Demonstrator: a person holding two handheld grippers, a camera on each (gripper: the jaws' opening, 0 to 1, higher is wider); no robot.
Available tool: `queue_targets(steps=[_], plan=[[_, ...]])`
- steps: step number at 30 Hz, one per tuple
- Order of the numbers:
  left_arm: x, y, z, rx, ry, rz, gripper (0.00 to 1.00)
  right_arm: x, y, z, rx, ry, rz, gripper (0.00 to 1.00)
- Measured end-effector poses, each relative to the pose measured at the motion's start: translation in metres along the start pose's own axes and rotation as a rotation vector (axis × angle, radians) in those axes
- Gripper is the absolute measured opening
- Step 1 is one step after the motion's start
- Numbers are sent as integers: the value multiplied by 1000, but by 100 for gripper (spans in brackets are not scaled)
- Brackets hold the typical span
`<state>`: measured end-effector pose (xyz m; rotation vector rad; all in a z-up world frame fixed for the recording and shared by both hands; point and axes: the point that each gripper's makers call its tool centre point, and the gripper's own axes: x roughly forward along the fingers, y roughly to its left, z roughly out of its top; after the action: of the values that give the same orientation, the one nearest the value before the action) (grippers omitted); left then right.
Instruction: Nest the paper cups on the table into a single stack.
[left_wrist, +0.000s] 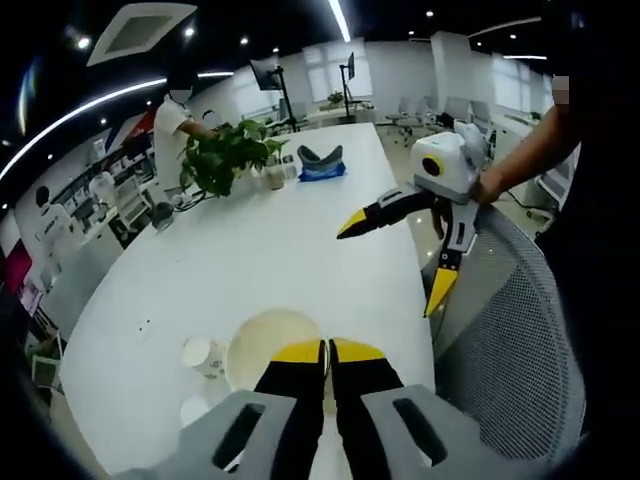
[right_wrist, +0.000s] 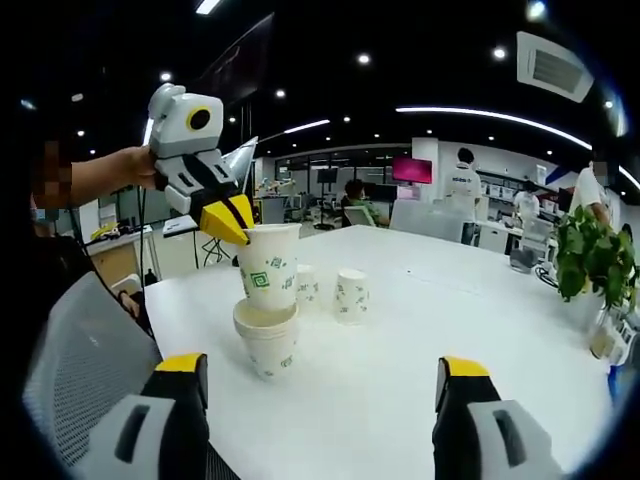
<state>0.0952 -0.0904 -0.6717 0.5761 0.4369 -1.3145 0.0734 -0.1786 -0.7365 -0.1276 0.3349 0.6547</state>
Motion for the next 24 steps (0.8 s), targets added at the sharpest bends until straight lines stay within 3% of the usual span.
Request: queue_targets(steps=[7, 24], plan=[[2, -4, -1, 0, 4, -16, 0, 0, 0, -1, 2, 3, 3, 96], [28, -8, -33, -93, 48, -29, 0, 0, 1, -1, 3, 9, 0, 95]])
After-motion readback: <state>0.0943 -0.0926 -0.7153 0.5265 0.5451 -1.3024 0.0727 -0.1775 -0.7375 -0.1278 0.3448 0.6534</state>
